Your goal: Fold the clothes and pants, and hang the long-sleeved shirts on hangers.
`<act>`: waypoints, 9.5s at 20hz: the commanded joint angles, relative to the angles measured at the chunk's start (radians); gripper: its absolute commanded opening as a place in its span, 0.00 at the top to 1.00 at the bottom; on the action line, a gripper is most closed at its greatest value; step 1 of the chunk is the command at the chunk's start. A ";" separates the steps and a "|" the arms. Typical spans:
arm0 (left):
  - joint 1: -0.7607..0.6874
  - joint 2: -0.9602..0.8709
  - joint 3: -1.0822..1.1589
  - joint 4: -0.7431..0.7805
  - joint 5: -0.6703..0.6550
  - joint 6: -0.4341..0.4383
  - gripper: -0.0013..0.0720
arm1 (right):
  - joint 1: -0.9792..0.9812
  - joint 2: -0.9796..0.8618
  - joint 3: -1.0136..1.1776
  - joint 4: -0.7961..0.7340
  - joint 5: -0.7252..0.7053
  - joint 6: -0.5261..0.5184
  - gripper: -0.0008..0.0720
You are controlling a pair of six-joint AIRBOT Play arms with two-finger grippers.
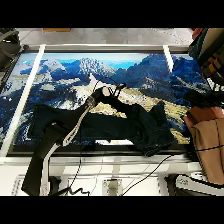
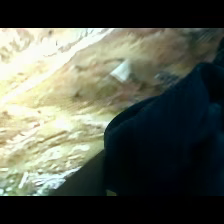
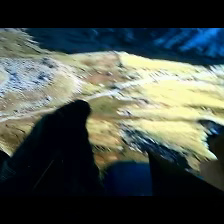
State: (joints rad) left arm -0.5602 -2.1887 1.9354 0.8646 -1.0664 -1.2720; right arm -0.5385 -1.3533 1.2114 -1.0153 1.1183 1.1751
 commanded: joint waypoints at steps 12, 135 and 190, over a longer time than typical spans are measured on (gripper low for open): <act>-0.008 0.081 0.005 0.033 0.040 0.233 0.95 | -0.146 0.205 -0.510 0.113 0.305 -0.099 0.39; 0.549 0.098 0.051 0.040 -0.303 -0.371 0.10 | 0.072 0.717 -0.850 -0.089 -0.632 0.220 0.41; 0.750 0.410 0.017 0.916 0.258 -0.494 0.95 | 0.072 0.717 -0.850 -0.027 -0.686 0.223 0.42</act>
State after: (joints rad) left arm 0.1551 -1.7798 1.9511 1.7611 -0.8047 -1.7721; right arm -0.4671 -0.6353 0.3618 -1.0443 0.4408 1.3983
